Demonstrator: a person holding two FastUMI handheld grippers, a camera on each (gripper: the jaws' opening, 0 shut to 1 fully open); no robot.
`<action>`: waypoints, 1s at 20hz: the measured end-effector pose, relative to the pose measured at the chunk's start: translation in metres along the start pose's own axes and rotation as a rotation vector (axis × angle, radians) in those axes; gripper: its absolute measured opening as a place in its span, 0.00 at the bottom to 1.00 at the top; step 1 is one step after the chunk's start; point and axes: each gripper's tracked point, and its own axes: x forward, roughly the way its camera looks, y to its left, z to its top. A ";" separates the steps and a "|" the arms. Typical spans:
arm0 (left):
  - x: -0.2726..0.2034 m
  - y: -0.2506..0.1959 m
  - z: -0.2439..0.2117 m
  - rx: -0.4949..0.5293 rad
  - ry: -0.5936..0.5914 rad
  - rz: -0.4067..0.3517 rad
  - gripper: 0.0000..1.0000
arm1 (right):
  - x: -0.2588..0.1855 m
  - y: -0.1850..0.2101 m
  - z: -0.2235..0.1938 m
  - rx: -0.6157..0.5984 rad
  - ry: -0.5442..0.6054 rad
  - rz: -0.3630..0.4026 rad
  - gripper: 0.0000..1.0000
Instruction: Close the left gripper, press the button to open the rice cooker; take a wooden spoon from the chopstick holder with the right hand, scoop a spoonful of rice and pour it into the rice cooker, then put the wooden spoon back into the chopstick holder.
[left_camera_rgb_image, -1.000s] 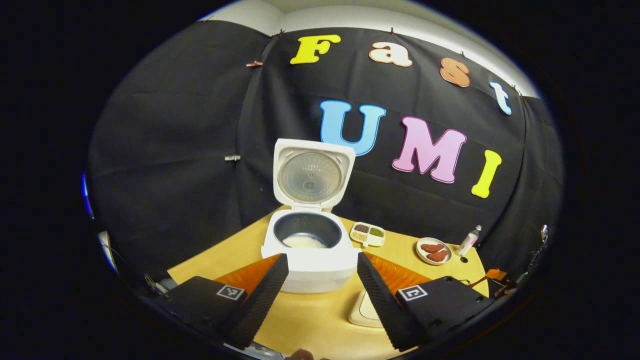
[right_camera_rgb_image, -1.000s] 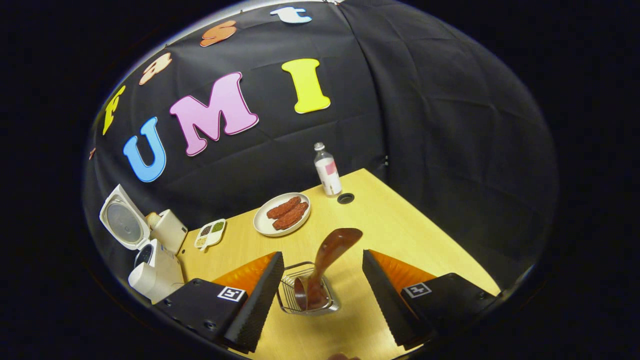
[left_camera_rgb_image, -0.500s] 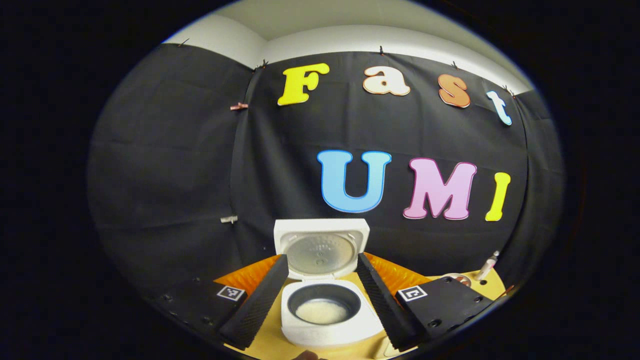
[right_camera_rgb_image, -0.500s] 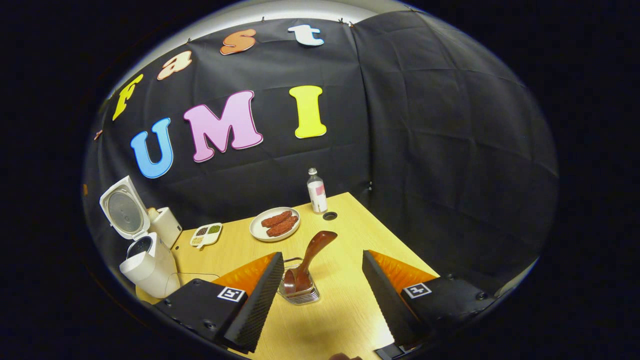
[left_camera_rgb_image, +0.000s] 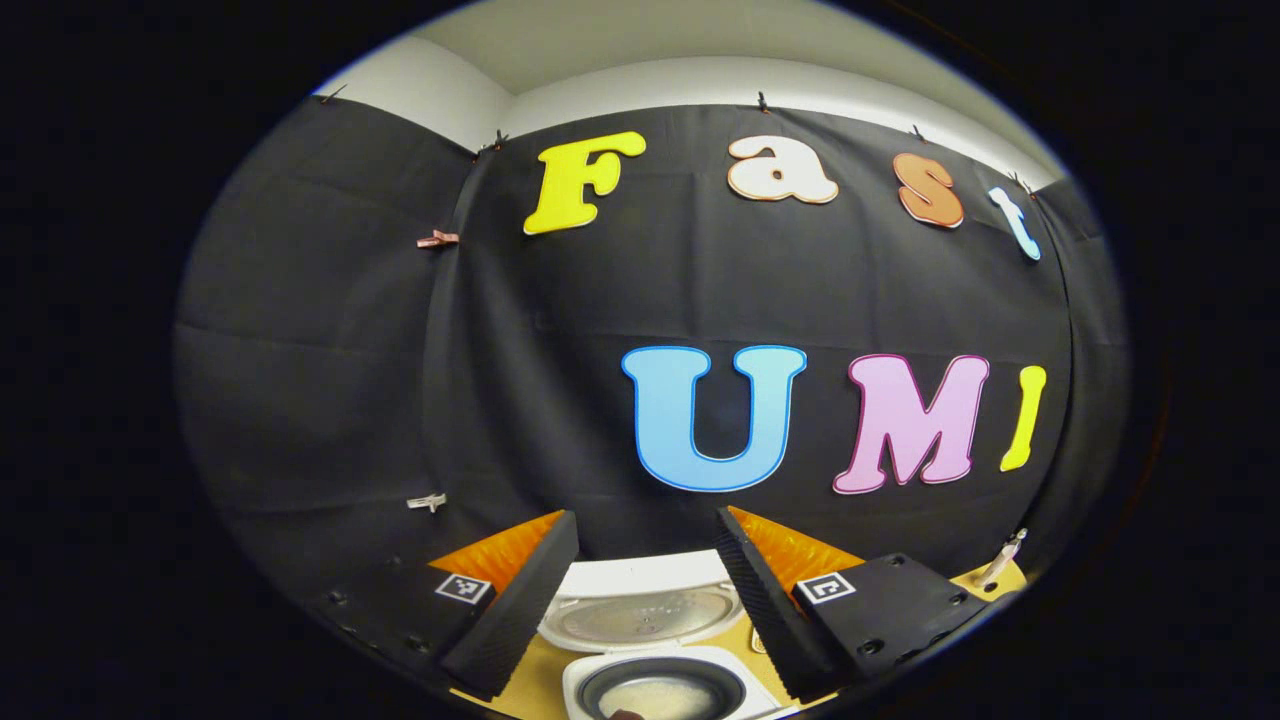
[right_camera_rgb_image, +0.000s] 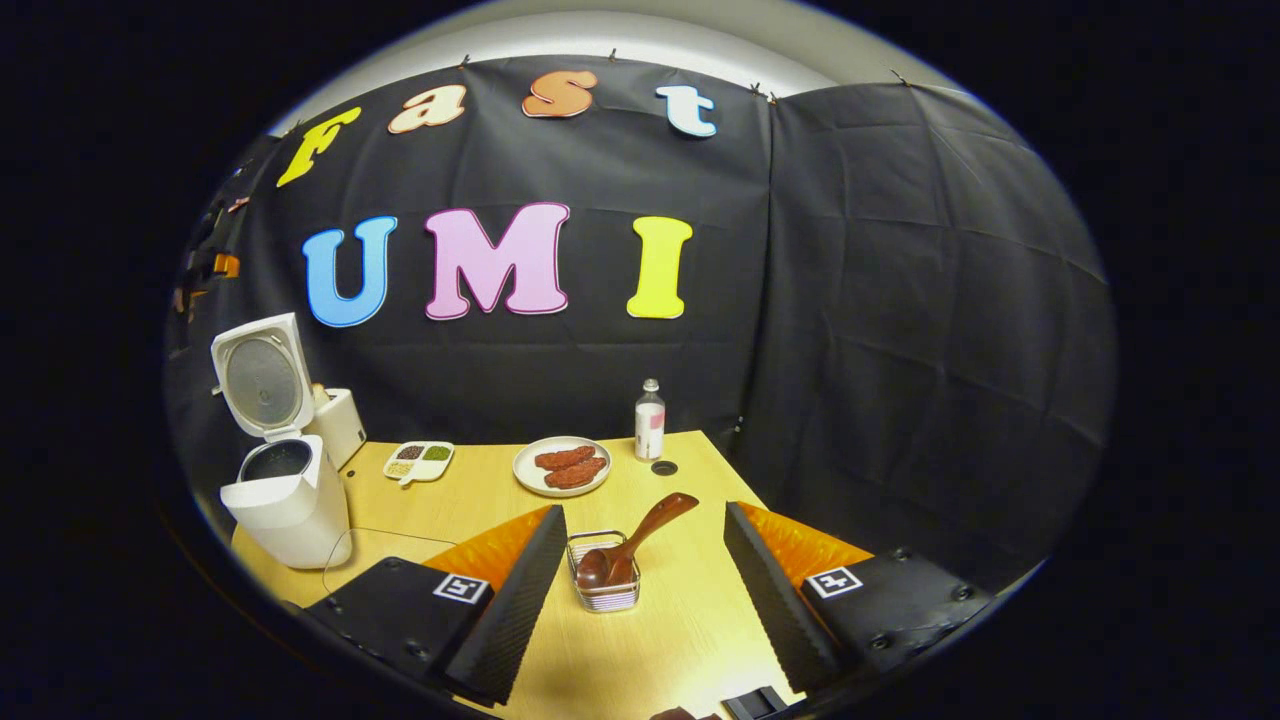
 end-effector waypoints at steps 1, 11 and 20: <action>0.014 0.003 -0.005 0.015 0.009 0.005 0.95 | -0.003 0.005 -0.001 0.003 0.003 0.003 0.99; 0.109 0.009 -0.081 -0.005 0.165 0.008 0.95 | -0.010 0.028 0.009 0.026 -0.005 0.004 0.99; 0.089 0.000 -0.110 -0.013 0.312 0.001 0.98 | -0.007 0.053 0.007 -0.023 -0.015 0.081 1.00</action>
